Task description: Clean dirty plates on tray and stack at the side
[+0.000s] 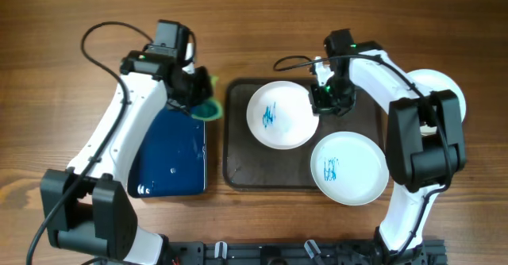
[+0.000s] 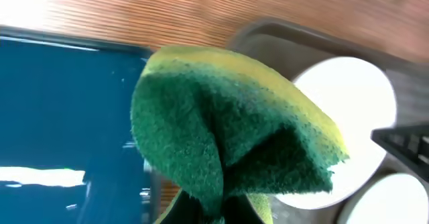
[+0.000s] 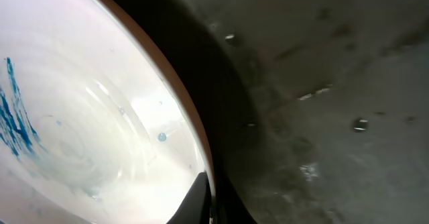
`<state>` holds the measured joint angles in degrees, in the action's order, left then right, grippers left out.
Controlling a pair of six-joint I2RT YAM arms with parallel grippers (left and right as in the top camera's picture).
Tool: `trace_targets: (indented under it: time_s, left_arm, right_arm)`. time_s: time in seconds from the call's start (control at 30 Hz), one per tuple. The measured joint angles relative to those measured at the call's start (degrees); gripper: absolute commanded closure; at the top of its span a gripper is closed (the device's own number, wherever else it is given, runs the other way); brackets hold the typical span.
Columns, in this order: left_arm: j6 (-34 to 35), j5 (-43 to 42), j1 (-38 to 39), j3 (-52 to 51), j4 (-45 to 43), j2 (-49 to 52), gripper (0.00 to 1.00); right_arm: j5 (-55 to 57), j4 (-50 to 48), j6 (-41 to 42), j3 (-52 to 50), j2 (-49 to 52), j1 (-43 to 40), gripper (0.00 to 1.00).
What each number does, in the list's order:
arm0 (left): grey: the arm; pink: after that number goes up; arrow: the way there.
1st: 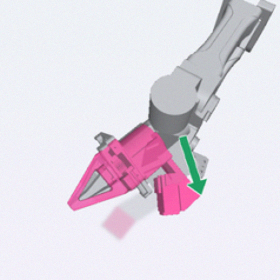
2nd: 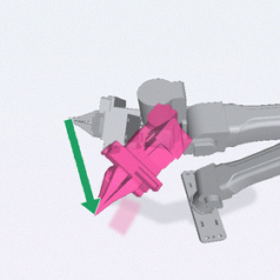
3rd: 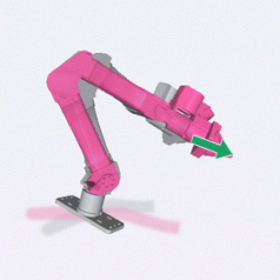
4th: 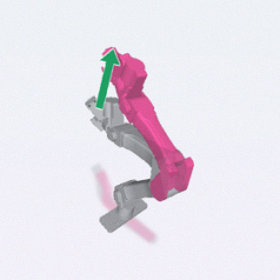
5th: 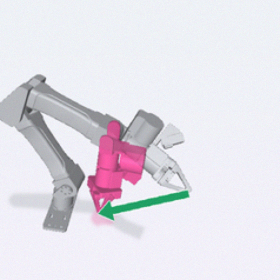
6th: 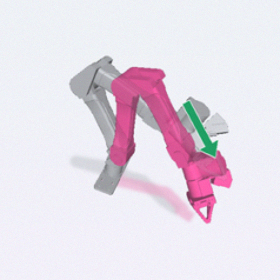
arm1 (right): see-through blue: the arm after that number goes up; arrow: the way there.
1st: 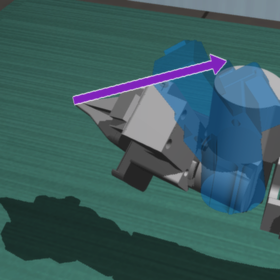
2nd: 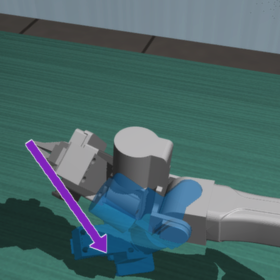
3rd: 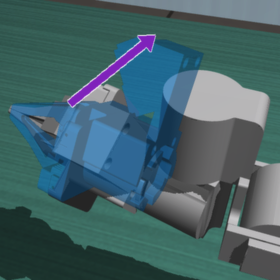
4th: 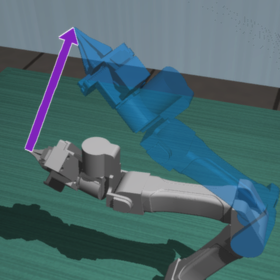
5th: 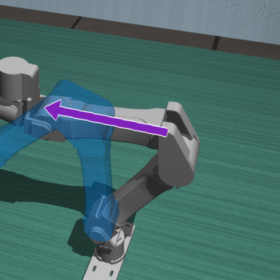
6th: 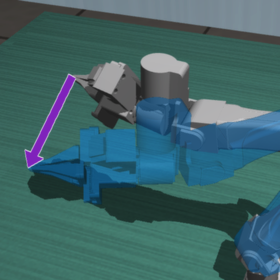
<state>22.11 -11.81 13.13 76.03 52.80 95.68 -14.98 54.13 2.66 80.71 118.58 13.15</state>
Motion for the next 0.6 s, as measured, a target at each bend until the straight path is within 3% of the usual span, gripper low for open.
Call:
trace_targets:
  time_s: [0.23, 0.6]
  left_arm:
    - [0.0, -2.9, 10.2, 0.0, -5.0, 2.1, 0.96]
    - [0.0, -15.8, 19.9, 0.2, -20.0, 22.5, 0.96]
  right_arm:
    - [0.0, 0.0, 0.0, 0.0, 0.0, 1.2, 0.95]
    - [0.2, 0.1, 1.1, 0.0, 0.0, 1.2, 0.95]
